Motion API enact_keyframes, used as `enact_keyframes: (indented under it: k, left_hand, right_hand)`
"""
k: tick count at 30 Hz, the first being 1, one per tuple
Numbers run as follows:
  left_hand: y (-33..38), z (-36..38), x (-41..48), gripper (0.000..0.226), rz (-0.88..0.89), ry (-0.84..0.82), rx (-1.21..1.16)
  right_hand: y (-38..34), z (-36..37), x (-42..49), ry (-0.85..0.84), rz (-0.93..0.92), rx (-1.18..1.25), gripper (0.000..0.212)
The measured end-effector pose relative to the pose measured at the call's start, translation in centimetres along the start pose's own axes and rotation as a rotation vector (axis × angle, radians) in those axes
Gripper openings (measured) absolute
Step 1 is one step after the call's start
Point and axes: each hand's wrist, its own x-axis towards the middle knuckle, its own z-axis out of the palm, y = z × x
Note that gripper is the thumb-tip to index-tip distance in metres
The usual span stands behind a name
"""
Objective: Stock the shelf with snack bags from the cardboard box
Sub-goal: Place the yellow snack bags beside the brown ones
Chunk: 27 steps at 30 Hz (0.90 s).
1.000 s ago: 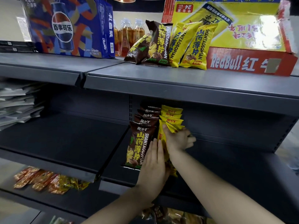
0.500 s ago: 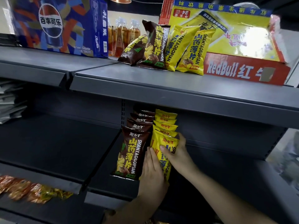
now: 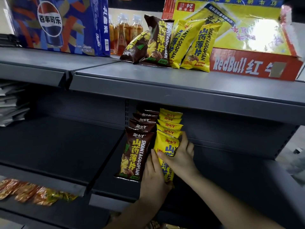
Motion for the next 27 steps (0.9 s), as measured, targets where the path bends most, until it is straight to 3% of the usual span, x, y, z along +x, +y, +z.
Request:
enact_keyframes:
  k: [2,5,8,19,24,27]
  left_hand:
    - [0.0,0.3,-0.7,0.12,0.04,0.146,0.048]
    - [0.9,1.0,-1.0,0.081,0.167,0.323,0.158]
    - [0.9,1.2,-0.5,0.09,0.235,0.301,0.255]
    - [-1.3,0.8,0.8,0.142,0.185,0.162,0.21]
    - [-0.7,0.1,0.2,0.127,0.14,0.133,0.193]
    - [-0.3,-1.4,-1.3,0.096,0.236,0.188,0.214]
  right_hand:
    - [0.2,-1.0,-0.5,0.066,-0.162,-0.152,0.109]
    - [1.2,-2.2,-0.5,0.174,-0.528,-0.567,0.08]
    - [2.3,-2.1,-0.3,0.078,-0.741,-0.845,0.066]
    - [2.5,-0.5,1.4,-0.052,-0.683,-0.804,0.07]
    - [2.0,-0.8,1.5,-0.074,-0.624,-0.838,0.07]
    - [1.2,-1.1,1.1,-0.039,-0.651,-0.893,0.071]
